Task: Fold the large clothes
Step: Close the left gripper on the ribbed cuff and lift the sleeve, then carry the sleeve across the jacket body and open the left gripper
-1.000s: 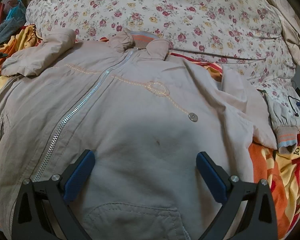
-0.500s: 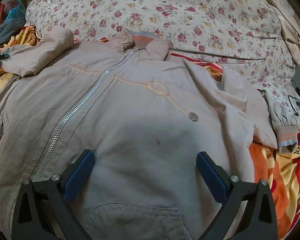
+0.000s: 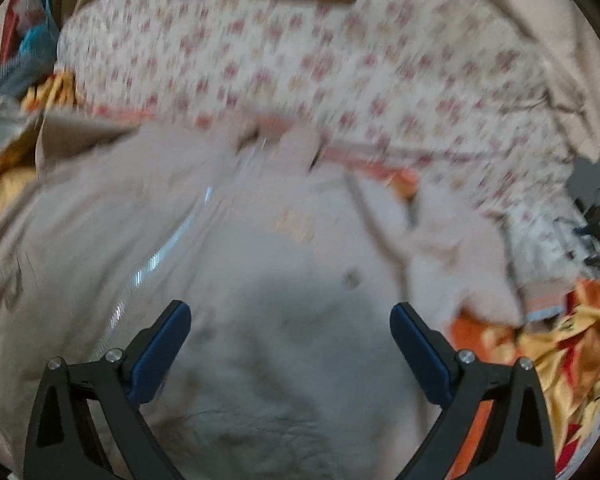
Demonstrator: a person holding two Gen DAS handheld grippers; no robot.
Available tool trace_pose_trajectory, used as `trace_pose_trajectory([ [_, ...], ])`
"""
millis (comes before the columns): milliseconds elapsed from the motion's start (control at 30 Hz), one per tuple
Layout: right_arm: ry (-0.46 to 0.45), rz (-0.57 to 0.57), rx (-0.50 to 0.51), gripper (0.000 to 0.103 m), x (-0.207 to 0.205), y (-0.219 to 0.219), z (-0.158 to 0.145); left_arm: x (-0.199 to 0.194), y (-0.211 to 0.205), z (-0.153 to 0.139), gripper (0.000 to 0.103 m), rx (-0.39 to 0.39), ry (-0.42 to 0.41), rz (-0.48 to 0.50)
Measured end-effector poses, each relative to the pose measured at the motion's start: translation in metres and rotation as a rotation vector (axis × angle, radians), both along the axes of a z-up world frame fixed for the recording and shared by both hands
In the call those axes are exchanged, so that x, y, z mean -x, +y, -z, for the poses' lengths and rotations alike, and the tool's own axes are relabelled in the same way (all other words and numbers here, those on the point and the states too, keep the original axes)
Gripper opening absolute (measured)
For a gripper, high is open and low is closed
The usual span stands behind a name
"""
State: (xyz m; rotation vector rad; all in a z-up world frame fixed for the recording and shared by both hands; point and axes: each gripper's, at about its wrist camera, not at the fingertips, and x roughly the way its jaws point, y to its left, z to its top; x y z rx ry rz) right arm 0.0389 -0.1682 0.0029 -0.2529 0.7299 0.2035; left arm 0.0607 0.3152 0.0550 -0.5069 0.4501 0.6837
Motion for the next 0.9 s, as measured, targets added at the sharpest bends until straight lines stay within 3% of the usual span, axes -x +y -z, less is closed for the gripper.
trace_pose_trajectory([
  [67,-0.063,0.040,-0.012,0.101,0.005,-0.014,-0.017,0.007,-0.001,-0.014,0.000,-0.028,-0.028,-0.032],
  [133,-0.082,0.072,-0.016,0.101,0.007,-0.028,-0.027,0.009,-0.012,-0.030,0.000,-0.051,-0.069,0.024],
  [267,-0.078,0.157,-0.065,0.101,0.013,-0.067,-0.047,-0.012,-0.074,-0.054,0.000,-0.063,-0.131,0.322],
  [367,-0.070,0.211,-0.116,0.101,0.019,-0.096,-0.053,-0.031,-0.138,-0.059,0.000,-0.081,-0.122,0.511],
  [467,-0.068,0.260,-0.159,0.101,0.027,-0.122,-0.050,-0.056,-0.203,-0.047,0.000,-0.056,-0.078,0.640],
  [733,-0.054,0.423,-0.273,0.101,0.034,-0.189,-0.040,-0.082,-0.328,0.023,0.000,-0.018,0.103,0.760],
  [900,-0.019,0.408,-0.294,0.101,0.028,-0.195,-0.032,-0.074,-0.405,0.030,0.000,-0.052,0.116,0.867],
])
